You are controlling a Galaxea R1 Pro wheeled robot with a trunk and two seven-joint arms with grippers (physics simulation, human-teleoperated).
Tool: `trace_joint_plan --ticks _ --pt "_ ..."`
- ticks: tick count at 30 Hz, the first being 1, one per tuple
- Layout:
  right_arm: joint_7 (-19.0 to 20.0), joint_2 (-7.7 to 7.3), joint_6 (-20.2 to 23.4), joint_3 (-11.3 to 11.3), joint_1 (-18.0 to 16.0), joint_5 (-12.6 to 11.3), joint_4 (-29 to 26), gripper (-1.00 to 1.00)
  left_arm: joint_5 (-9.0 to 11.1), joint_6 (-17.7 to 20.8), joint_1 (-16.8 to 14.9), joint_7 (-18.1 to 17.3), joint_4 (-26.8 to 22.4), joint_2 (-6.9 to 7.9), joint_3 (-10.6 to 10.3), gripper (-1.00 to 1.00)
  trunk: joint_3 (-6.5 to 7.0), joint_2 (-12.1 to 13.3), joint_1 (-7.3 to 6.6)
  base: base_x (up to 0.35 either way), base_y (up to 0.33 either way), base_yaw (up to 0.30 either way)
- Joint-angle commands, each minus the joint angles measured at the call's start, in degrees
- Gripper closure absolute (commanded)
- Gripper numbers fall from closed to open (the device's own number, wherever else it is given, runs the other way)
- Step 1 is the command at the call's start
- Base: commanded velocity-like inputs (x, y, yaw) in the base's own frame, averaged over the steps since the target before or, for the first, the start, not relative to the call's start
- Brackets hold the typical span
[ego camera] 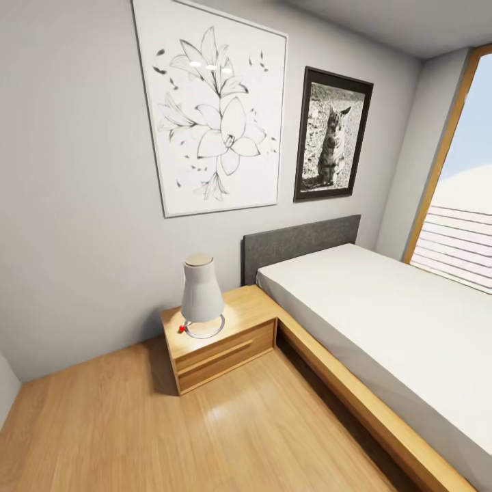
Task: In the bedroom, organize the workspace by keeping the computer under the desk, ensuring the monitor is on the desk, placing the keyboard on the desk next to the monitor, placing the mouse on the desk next to the keyboard, moving the folder from the swivel chair onto the desk next to the mouse, stacking the notebook on top of the folder with the pen on top of the notebook, and positioning the swivel chair next to the desk.
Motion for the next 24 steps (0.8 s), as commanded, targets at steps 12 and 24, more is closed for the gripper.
trace_joint_plan --ticks 12,24 --pt "-0.3 -0.39 -13.7 -0.1 0.0 0.2 -11.4 -1.0 6.3 -14.4 0.0 0.0 -8.6 2.4 0.2 -1.0 1.3 4.0 -2.2 0.0 0.0 0.0" --pt "-0.6 -1.55 -14.3 0.0 0.0 0.5 -13.5 -1.0 7.3 -23.7 0.0 0.0 -5.9 3.93 0.2 -1.0 1.3 4.0 -2.2 0.001 0.0 -0.142"
